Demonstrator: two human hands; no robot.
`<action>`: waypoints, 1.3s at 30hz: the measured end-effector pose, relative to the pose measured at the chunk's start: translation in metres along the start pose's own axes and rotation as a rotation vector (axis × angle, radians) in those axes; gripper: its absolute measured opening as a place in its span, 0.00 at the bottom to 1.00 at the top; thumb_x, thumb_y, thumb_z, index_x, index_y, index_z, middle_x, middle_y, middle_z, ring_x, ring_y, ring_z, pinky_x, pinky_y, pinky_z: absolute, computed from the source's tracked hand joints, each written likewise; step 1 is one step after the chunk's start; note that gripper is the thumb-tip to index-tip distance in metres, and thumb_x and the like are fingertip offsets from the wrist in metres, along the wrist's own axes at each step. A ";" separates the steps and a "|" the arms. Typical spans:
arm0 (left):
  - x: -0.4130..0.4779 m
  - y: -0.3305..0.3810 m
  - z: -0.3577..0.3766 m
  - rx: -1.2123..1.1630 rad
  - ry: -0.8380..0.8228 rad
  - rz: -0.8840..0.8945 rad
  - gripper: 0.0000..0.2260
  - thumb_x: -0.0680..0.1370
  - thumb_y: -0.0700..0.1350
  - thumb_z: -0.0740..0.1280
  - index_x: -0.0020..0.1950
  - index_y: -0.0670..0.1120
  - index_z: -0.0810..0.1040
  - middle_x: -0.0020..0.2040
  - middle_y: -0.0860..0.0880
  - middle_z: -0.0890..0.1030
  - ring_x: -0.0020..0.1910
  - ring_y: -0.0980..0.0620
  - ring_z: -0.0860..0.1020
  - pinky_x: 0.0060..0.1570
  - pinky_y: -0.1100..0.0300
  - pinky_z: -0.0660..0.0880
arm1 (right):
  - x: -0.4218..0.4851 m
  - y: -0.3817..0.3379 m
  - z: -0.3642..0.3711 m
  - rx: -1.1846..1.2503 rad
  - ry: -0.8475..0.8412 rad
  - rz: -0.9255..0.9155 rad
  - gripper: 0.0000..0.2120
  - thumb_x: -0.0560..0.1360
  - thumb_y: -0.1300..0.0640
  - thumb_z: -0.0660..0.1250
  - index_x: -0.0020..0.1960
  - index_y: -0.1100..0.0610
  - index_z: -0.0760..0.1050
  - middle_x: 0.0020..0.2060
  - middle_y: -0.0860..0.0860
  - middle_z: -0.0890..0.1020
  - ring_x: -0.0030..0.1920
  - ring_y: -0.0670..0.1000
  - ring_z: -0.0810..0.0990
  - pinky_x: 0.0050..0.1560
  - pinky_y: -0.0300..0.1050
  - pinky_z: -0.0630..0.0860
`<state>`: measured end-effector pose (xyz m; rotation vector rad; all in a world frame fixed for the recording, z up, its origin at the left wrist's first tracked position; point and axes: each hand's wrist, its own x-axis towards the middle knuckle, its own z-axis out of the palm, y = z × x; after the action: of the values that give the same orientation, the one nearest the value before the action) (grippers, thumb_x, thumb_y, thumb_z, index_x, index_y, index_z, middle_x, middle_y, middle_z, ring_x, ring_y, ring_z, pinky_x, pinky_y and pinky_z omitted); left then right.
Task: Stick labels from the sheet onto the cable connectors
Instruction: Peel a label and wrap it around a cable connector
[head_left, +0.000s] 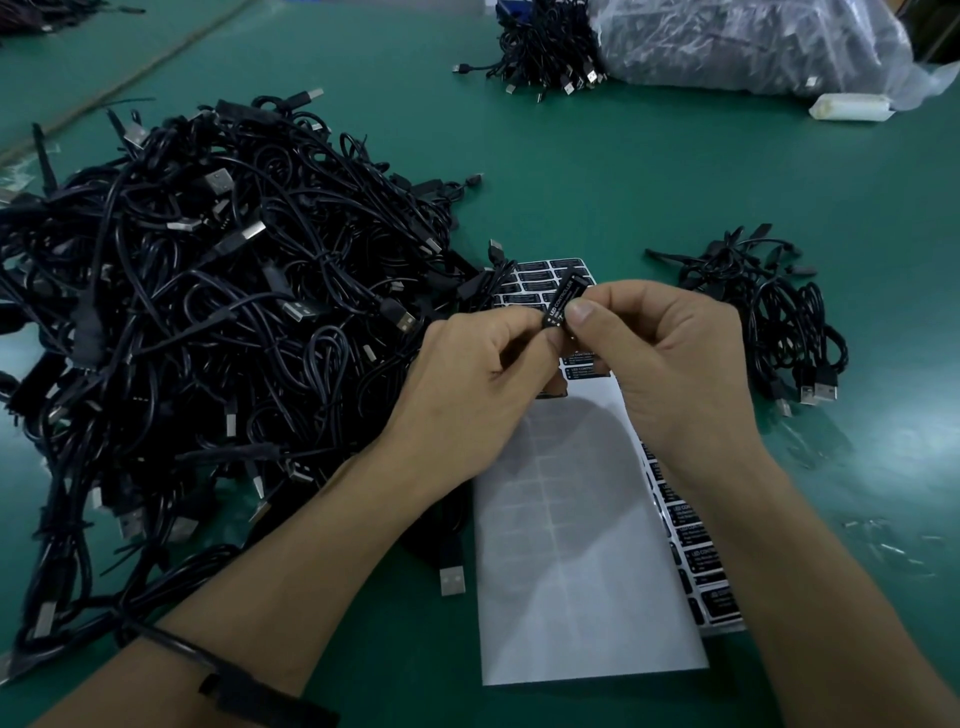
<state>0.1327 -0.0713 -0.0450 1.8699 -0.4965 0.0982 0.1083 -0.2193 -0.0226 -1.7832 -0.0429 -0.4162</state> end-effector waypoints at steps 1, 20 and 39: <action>0.000 0.000 0.000 0.002 0.003 0.006 0.14 0.80 0.49 0.64 0.38 0.45 0.80 0.35 0.53 0.84 0.35 0.45 0.82 0.35 0.47 0.78 | 0.000 0.000 0.000 -0.009 0.005 0.002 0.08 0.76 0.63 0.71 0.41 0.53 0.82 0.33 0.47 0.85 0.34 0.43 0.82 0.40 0.36 0.77; 0.002 -0.001 0.004 -0.067 0.072 0.062 0.17 0.78 0.41 0.65 0.29 0.41 0.72 0.24 0.54 0.70 0.26 0.59 0.68 0.29 0.63 0.65 | -0.007 -0.004 0.010 -0.070 0.126 0.011 0.06 0.74 0.61 0.73 0.40 0.51 0.83 0.33 0.46 0.86 0.36 0.46 0.85 0.42 0.43 0.82; 0.003 -0.001 0.003 -0.082 0.106 0.084 0.17 0.78 0.41 0.64 0.31 0.36 0.72 0.27 0.40 0.71 0.28 0.41 0.70 0.30 0.47 0.70 | -0.010 -0.007 0.009 -0.078 0.172 -0.037 0.04 0.72 0.56 0.77 0.39 0.51 0.83 0.33 0.44 0.85 0.34 0.45 0.84 0.37 0.37 0.79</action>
<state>0.1351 -0.0746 -0.0465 1.7543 -0.4984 0.2279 0.0995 -0.2070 -0.0210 -1.8188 0.0617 -0.6035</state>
